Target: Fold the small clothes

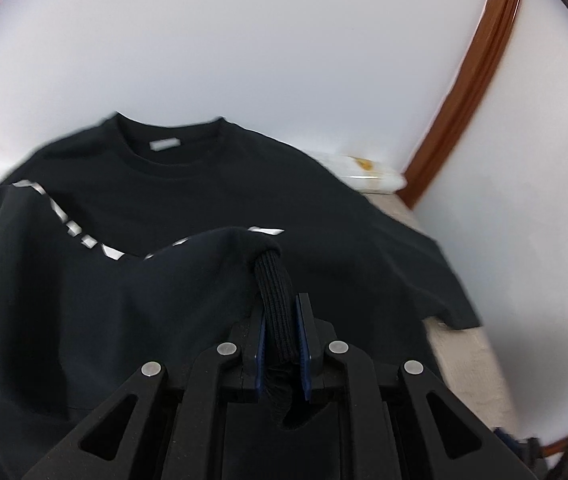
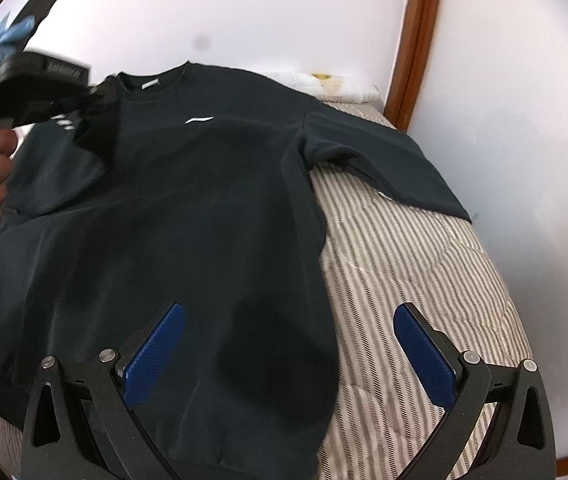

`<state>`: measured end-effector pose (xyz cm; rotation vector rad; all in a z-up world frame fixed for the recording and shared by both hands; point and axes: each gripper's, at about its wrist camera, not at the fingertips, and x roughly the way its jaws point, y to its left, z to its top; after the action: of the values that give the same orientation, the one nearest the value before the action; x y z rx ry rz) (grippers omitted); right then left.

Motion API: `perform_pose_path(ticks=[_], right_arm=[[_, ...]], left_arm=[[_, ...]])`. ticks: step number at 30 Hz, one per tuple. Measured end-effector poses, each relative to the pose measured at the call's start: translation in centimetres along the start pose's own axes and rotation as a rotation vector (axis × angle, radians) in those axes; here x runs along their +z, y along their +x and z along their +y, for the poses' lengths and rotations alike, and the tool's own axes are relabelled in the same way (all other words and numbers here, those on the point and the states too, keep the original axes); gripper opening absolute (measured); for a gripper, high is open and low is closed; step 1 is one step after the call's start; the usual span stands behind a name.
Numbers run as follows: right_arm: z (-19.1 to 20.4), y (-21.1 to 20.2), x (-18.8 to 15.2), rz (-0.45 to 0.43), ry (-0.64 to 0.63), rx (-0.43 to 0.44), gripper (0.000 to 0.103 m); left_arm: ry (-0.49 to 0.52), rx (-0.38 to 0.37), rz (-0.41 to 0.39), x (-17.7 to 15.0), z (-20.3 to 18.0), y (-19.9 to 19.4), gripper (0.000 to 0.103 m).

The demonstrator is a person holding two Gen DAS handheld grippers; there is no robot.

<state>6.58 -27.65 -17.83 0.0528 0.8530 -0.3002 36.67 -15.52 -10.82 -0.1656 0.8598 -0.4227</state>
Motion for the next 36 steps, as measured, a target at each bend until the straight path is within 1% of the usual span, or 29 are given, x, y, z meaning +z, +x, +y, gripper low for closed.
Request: perform_pose_path(ticks=[1,2,3,4,5,6,8,9,10,11,13,15,17,18,19,21,23,25,27,28,29,30,32,33,34,35,36], right_arm=[[0.5,0.1,0.2,0.001,-0.006,0.005,0.103],[1.1,0.2,0.4,0.002,-0.016,0.015,0.103],[2.0,0.3,0.8,0.002,-0.029,0.03,0.103],[2.7,0.3,1.1,-0.001,-0.041,0.039,0.103],[3.5,0.3,1.4,-0.003,-0.052,0.048,0.103],[4.2,0.4,1.9,-0.007,-0.063,0.057,0.103],[5.8,0.6,3.2,-0.013,-0.078,0.077,0.103],[6.4,0.7,3.8,-0.016,-0.08,0.09,0.103],[7.0,0.9,4.5,-0.02,-0.081,0.104,0.103],[7.6,1.2,5.3,-0.022,-0.081,0.122,0.103],[9.0,2.0,7.0,-0.029,-0.084,0.148,0.102],[10.0,3.6,8.4,-0.03,-0.086,0.128,0.102],[10.3,5.9,9.7,-0.002,-0.075,0.103,0.098],[10.4,7.0,10.4,0.017,-0.065,0.096,0.094],[10.3,8.0,10.8,0.034,-0.051,0.091,0.092],[9.8,10.4,11.9,0.069,-0.004,0.087,0.091],[9.2,12.3,12.6,0.095,0.039,0.105,0.091],[8.7,14.2,13.2,0.121,0.085,0.122,0.091],[8.6,15.7,13.5,0.141,0.124,0.145,0.092],[8.6,16.1,13.6,0.136,0.132,0.154,0.092],[8.8,16.3,13.7,0.116,0.132,0.148,0.091],[9.0,16.4,13.8,0.107,0.128,0.146,0.089],[9.4,16.4,14.0,0.084,0.112,0.152,0.08],[9.6,16.4,14.2,0.076,0.102,0.16,0.07],[9.9,16.4,14.3,0.069,0.086,0.174,0.06],[10.1,16.3,14.7,0.067,0.077,0.161,0.058],[10.2,16.3,14.8,0.062,0.07,0.156,0.046]], left_arm=[[-0.003,-0.022,-0.002,-0.2,0.4,-0.4,0.018],[-0.004,-0.021,-0.006,0.0,0.6,-0.5,0.025],[-0.004,-0.012,-0.023,-0.3,1.4,-1.5,0.03],[-0.004,-0.004,-0.039,-0.4,2.1,-2.2,0.044],[-0.004,0.005,-0.048,-0.3,2.5,-2.4,0.063],[-0.011,0.018,-0.066,-0.6,3.9,-3.7,0.069],[-0.013,0.04,-0.086,-0.5,6.0,-5.0,0.069],[-0.015,0.071,-0.1,-0.8,7.7,-6.3,0.069],[-0.019,0.093,-0.105,-0.6,8.8,-6.7,0.069],[-0.03,0.131,-0.11,-0.8,10.4,-7.5,0.07],[-0.051,0.239,-0.094,-1.5,14.4,-8.6,0.07],[-0.057,0.339,-0.065,-2.5,17.5,-8.9,0.07],[-0.06,0.431,-0.039,-3.8,20.9,-8.8,0.07],[-0.071,0.459,-0.025,-4.5,22.5,-8.8,0.07],[-0.081,0.474,-0.016,-4.9,23.4,-8.7,0.07],[-0.127,0.504,0.022,-6.1,26.3,-8.3,0.07],[-0.143,0.498,0.039,-7.1,27.7,-8.3,0.07],[-0.108,0.463,0.052,-7.9,28.3,-8.0,0.07],[-0.058,0.452,0.059,-8.3,28.1,-7.5,0.07],[-0.037,0.458,0.059,-8.4,27.9,-7.2,0.072],[-0.024,0.48,0.055,-8.4,27.8,-7.0,0.072],[-0.02,0.511,0.045,-8.3,28.0,-6.7,0.072],[-0.007,0.547,0.034,-7.8,28.1,-6.2,0.074],[0.007,0.569,0.03,-7.3,28.4,-5.8,0.074],[0.017,0.588,0.028,-7.0,28.2,-5.6,0.071],[0.025,0.598,0.027,-6.8,27.7,-5.6,0.06],[0.038,0.6,0.021,-6.6,27.6,-5.4,0.049]])
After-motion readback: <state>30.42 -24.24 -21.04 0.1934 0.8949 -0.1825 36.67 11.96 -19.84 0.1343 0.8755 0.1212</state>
